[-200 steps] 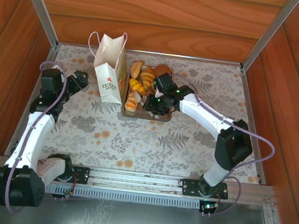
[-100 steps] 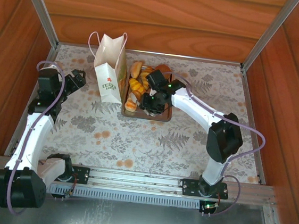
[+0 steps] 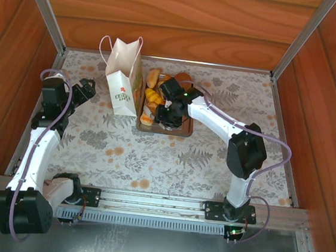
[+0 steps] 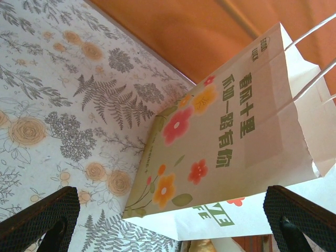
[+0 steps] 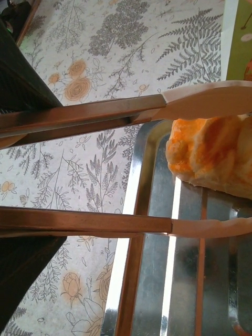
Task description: Place the fake bread into the paper bag
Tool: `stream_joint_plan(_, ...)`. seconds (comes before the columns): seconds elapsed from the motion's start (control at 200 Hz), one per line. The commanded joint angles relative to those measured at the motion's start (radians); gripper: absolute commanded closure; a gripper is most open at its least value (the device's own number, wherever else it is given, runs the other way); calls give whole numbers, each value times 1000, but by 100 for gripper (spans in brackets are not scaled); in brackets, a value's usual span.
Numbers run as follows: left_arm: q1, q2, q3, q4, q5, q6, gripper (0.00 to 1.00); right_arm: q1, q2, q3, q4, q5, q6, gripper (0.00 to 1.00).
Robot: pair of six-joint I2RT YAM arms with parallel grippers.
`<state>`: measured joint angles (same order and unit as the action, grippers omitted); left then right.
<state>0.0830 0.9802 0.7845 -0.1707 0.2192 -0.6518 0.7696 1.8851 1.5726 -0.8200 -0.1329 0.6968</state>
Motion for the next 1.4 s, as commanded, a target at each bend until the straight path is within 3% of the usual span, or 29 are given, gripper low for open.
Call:
stream_joint_plan(0.0, 12, -4, -7, 28, 22, 7, 4, 13, 7, 39, -16, -7, -12, 44)
stream_joint_plan(0.505, 17, 0, -11, 32, 30, 5, 4, 17, 41, 68, -34, -5, -18, 44)
stream_joint_plan(0.824, 20, 5, -9, 30, 31, 6, 4, 17, 51, 80, -77, 5, -35, 52)
stream_joint_plan(1.044, 22, 3, 8, 16, 46, -4, 4, 17, -10, 57, -101, 52, -54, 58)
stream_joint_plan(1.394, 21, -2, 56, -9, 99, -52, 4, 11, -177, -31, -103, 121, -121, 59)
